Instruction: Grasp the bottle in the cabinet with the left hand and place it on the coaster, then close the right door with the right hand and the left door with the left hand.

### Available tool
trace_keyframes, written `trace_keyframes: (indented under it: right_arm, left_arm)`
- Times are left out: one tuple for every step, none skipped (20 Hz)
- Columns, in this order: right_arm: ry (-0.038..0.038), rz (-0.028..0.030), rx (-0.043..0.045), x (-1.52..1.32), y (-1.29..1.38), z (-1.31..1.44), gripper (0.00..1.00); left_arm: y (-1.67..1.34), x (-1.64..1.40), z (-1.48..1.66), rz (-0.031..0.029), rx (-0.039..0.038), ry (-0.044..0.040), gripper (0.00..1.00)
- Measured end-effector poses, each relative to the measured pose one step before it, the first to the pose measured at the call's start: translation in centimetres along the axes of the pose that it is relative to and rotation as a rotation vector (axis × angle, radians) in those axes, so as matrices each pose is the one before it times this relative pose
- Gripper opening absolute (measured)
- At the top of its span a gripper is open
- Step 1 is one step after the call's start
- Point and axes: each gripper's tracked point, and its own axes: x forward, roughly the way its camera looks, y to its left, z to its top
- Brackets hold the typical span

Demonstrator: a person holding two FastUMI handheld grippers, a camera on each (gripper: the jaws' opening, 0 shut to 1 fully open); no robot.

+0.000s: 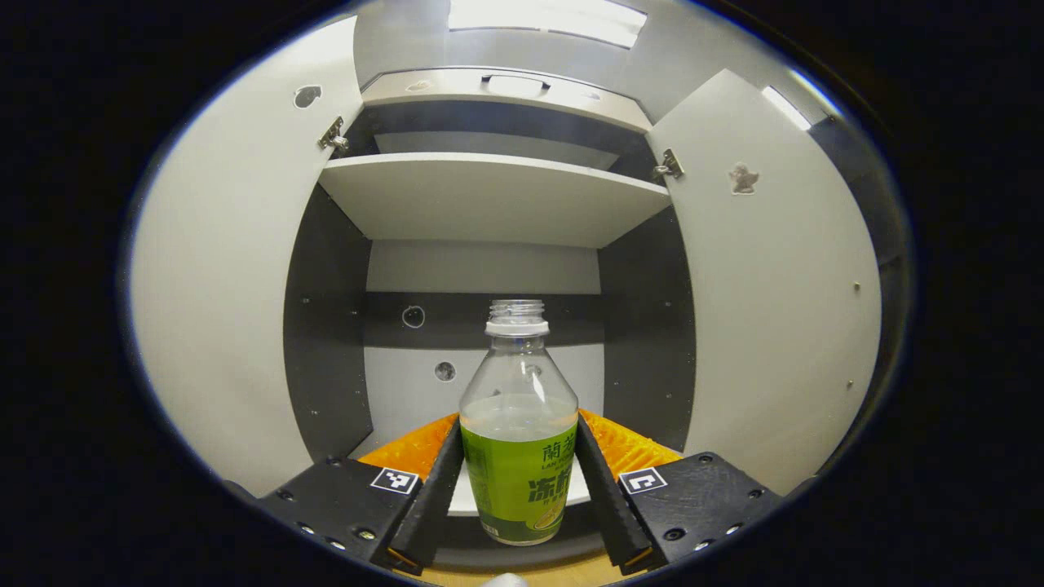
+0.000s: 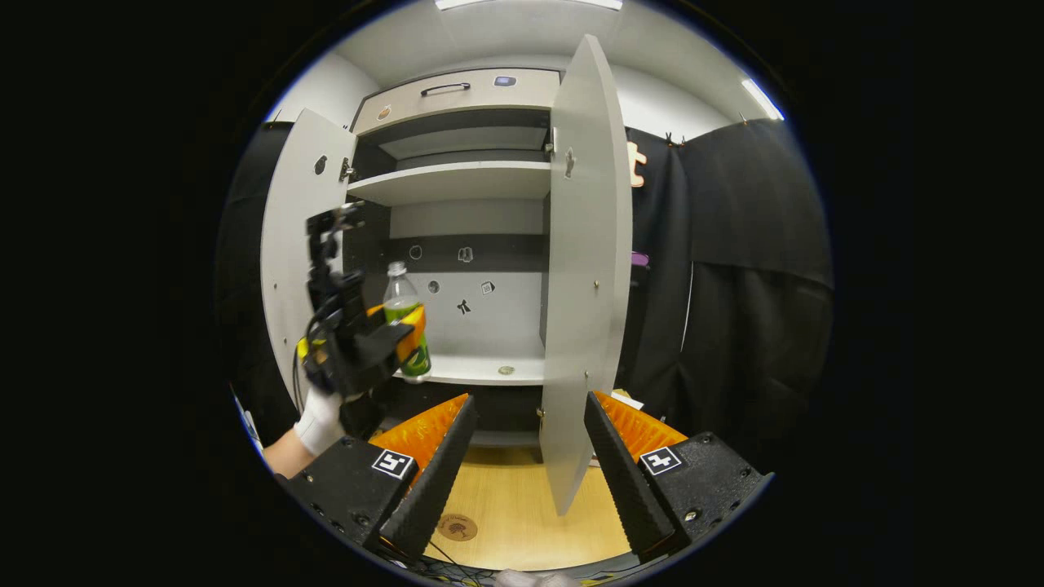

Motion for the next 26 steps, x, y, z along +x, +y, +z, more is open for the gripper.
trace_keyframes:
  right_arm:
    - [0.00075,-0.00032,0.00146,-0.001,-0.161,-0.432,0.83]
    - [0.00404,-0.00225,-0.00071,0.048,-0.058,-0.360,0.83]
    - [0.00731,-0.00318,-0.00186,-0.020,-0.137,-0.518,0.83]
    - [0.00649,-0.00284,-0.00427,-0.013,-0.095,-0.352,0.83]
    - [0.00387,-0.00470,-0.00587,-0.016,-0.141,-0.393,0.83]
    - [0.00023,-0.00601,-0.00706,0.044,-0.191,-0.118,0.83]
    - [0.00070,-0.00632,-0.00681,-0.060,-0.085,-0.222,0.83]
    - [0.00231,-0.00578,-0.00634,-0.062,-0.093,-0.184,0.83]
    - [0.00306,-0.00606,-0.00817,-0.140,-0.116,-0.208,0.83]
    - [0.00307,-0.00527,-0.00687,-0.129,-0.077,-0.144,0.83]
    - [0.00424,-0.00438,-0.00532,-0.097,-0.101,-0.200,0.83]
    - [0.00606,-0.00502,-0.00445,-0.096,-0.133,-0.173,0.83]
    - [0.00974,-0.00240,-0.00086,-0.241,-0.192,-0.295,0.83]
    - [0.00579,-0.00395,-0.00338,-0.170,-0.181,-0.223,0.83]
    - [0.00604,-0.00469,-0.00278,-0.248,-0.233,-0.167,0.83]
    - [0.00709,-0.00213,-0.00403,-0.180,-0.076,-0.200,0.83]
    - [0.00598,-0.00434,-0.00412,-0.122,-0.219,-0.341,0.83]
    - [0.00682,-0.00384,-0.00387,-0.113,-0.153,-0.160,0.83]
    - [0.00710,-0.00333,-0.00326,-0.104,-0.187,-0.280,0.83]
    - [0.00721,-0.00303,-0.00246,-0.049,-0.140,-0.201,0.83]
    - [0.00801,-0.00144,-0.00172,0.024,-0.135,-0.209,0.83]
    - [0.00593,-0.00095,-0.00139,-0.017,-0.130,-0.203,0.83]
    - [0.00629,-0.00148,-0.00120,-0.025,-0.176,-0.225,0.83]
    - [0.00551,0.00127,-0.00074,0.079,-0.076,-0.069,0.83]
    - [0.00316,0.00045,-0.00165,0.031,-0.047,-0.176,0.83]
    - [0.00471,0.00289,-0.00323,0.109,-0.011,-0.079,0.83]
  left_arm:
    - [-0.715,-1.582,-0.794,-0.01671,0.00109,0.00261,0.74]
    - [-0.695,-1.589,-0.975,-0.01893,-0.00770,0.00701,0.74]
    - [-0.637,-1.434,-1.236,-0.01956,-0.01050,0.01247,0.74]
    - [-0.489,-1.186,-1.356,-0.01598,-0.01004,0.01836,0.74]
    - [-0.379,-1.134,-1.457,-0.01107,-0.00885,0.01559,0.74]
    - [-0.102,-0.949,-1.469,0.00171,-0.01127,0.01582,0.74]
    - [-0.567,-0.930,-1.616,-0.01448,-0.01115,0.00929,0.74]
    - [-0.702,-0.832,-1.716,-0.01814,-0.00525,0.00677,0.74]
    - [-0.691,-0.780,-1.594,-0.01766,0.00676,0.00802,0.75]
    - [-0.540,-0.646,-1.699,-0.01298,0.01000,0.01179,0.74]
    - [-0.447,-0.568,-1.789,-0.01148,0.00829,0.01760,0.74]
    - [-0.708,-0.551,-2.218,-0.01347,-0.00627,0.02187,0.74]
    - [-0.688,-0.329,-1.907,-0.01822,-0.01396,0.02031,0.75]
    - [-0.510,-0.344,-1.745,-0.01288,-0.01155,0.01883,0.77]
    - [-0.480,-0.187,-1.700,-0.00868,-0.01173,0.01920,0.74]
    - [-0.311,-0.315,-1.491,-0.00588,-0.00743,0.00744,0.74]
    - [-0.132,-0.171,-1.243,-0.00632,-0.00812,-0.00615,0.75]
    - [0.081,-0.059,-1.329,-0.00293,-0.00762,0.00692,0.75]
    - [-0.084,0.155,-1.158,-0.00424,-0.00165,0.00149,0.74]
    - [0.015,0.063,-0.995,-0.00478,-0.00170,0.00071,0.74]
    - [-0.239,0.128,-0.814,-0.01060,-0.00399,0.00483,0.75]
    - [-0.177,-0.037,-0.893,-0.00510,-0.00001,0.00461,0.74]
    - [-0.117,0.027,-0.771,-0.00385,-0.00115,0.00578,0.75]
    - [0.029,-0.004,-0.621,0.00090,-0.00263,0.00114,0.75]
    - [0.113,0.074,-0.651,0.00343,0.00228,0.00537,0.75]
    - [0.236,0.014,-0.743,0.00721,0.01224,0.01157,0.75]
